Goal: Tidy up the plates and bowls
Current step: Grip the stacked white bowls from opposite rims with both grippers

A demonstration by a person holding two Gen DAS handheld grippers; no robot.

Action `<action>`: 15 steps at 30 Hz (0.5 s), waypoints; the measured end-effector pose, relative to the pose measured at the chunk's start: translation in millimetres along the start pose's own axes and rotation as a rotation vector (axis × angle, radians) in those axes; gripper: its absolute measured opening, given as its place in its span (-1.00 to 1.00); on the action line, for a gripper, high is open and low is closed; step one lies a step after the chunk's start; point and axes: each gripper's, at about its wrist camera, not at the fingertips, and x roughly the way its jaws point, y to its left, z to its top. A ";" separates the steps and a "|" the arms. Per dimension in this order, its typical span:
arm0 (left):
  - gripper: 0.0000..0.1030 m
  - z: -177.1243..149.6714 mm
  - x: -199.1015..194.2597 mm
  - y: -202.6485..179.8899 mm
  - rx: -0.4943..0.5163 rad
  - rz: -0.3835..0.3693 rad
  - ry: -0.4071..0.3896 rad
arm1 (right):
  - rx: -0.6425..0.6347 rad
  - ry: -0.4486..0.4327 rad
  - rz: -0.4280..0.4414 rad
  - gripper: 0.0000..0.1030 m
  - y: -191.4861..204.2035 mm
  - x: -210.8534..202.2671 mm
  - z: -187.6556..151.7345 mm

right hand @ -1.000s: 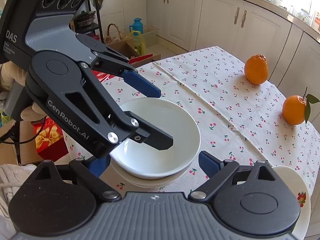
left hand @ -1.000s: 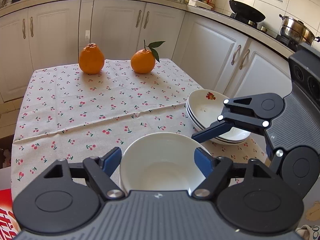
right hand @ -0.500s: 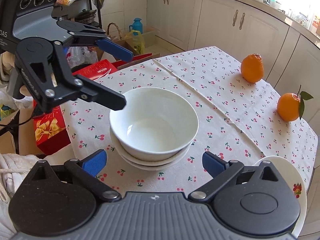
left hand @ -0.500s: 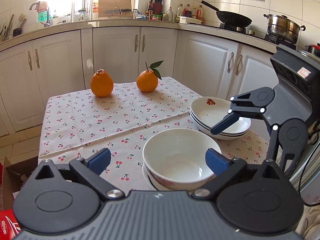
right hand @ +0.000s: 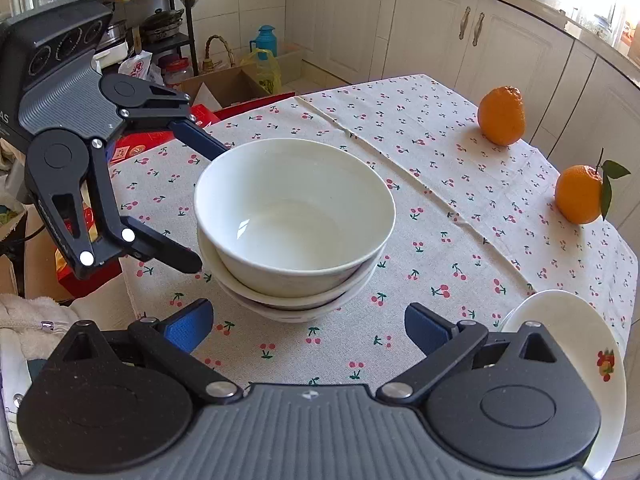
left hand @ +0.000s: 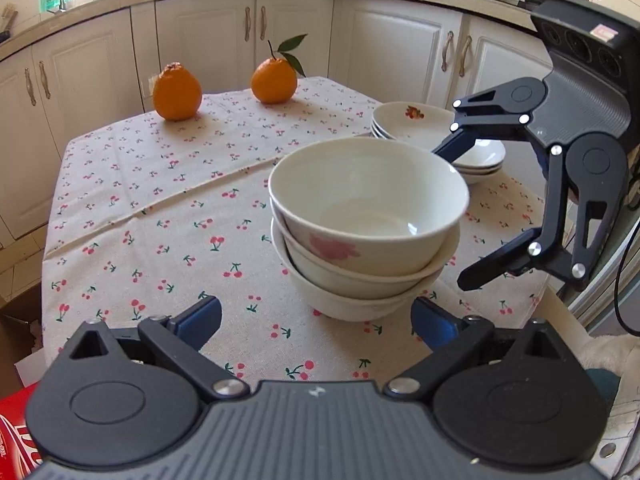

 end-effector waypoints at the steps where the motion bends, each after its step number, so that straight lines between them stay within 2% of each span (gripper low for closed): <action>1: 0.95 -0.1 4.2 1.4 0.002 -0.006 0.010 | -0.001 0.000 0.005 1.00 -1.6 2.6 -0.8; 6: 0.94 2.4 17.9 6.2 0.043 -0.062 0.044 | -0.009 -0.007 0.039 1.00 -10.7 11.6 -1.4; 10: 0.92 7.2 21.4 0.8 0.155 -0.100 0.055 | -0.054 0.006 0.059 1.00 -14.1 18.1 1.8; 15: 0.83 13.0 24.6 -2.9 0.240 -0.170 0.069 | -0.118 0.031 0.085 1.00 -11.2 26.6 3.5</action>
